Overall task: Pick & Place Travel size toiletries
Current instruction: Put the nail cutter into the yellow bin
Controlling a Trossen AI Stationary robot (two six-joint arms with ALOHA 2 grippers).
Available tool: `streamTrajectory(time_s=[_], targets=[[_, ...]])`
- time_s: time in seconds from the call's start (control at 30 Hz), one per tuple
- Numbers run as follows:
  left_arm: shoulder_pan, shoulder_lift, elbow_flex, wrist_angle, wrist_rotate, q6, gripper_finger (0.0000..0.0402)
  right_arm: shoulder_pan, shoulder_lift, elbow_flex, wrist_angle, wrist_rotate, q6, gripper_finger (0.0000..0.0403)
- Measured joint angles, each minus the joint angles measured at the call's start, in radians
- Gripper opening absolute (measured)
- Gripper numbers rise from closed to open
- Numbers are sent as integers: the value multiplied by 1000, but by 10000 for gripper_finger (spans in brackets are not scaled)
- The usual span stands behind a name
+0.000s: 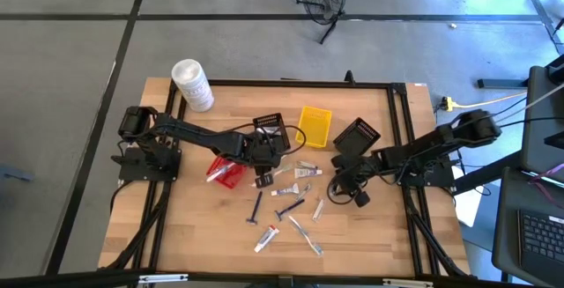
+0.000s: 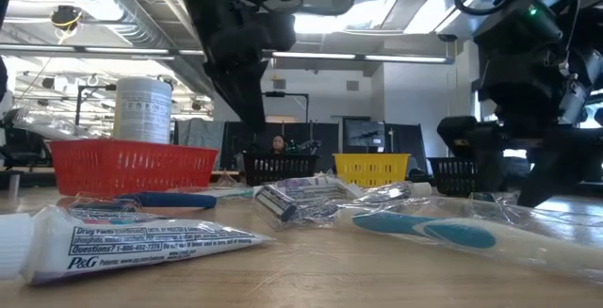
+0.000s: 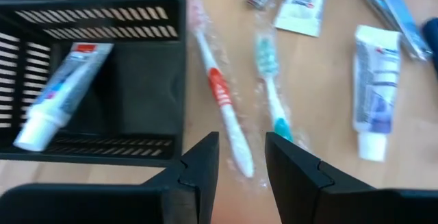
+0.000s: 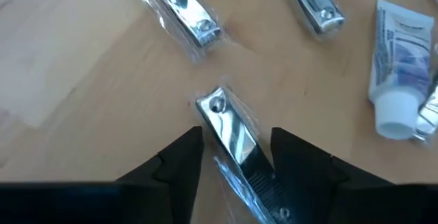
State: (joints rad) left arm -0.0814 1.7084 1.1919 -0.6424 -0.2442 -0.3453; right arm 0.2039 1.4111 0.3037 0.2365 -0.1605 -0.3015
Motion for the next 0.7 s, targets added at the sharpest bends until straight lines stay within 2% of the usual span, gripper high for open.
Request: streamTrajectory(time_s=[0.13, 0.33, 0.53, 0.6, 0.7], targets=[[0, 0, 0, 0, 36, 49, 114, 0, 21, 1, 19, -24, 18, 126], [0, 0, 0, -1, 37, 169, 114, -9, 26, -1, 94, -6, 67, 55], [0, 0, 0, -5, 37, 287, 114, -34, 24, 119, 62, 2, 50, 56], [0, 0, 0, -7, 37, 315, 114, -48, 16, 189, -9, 55, -16, 70], [0, 0, 0, -14, 37, 341, 114, -80, 15, 311, -142, 202, -127, 82]])
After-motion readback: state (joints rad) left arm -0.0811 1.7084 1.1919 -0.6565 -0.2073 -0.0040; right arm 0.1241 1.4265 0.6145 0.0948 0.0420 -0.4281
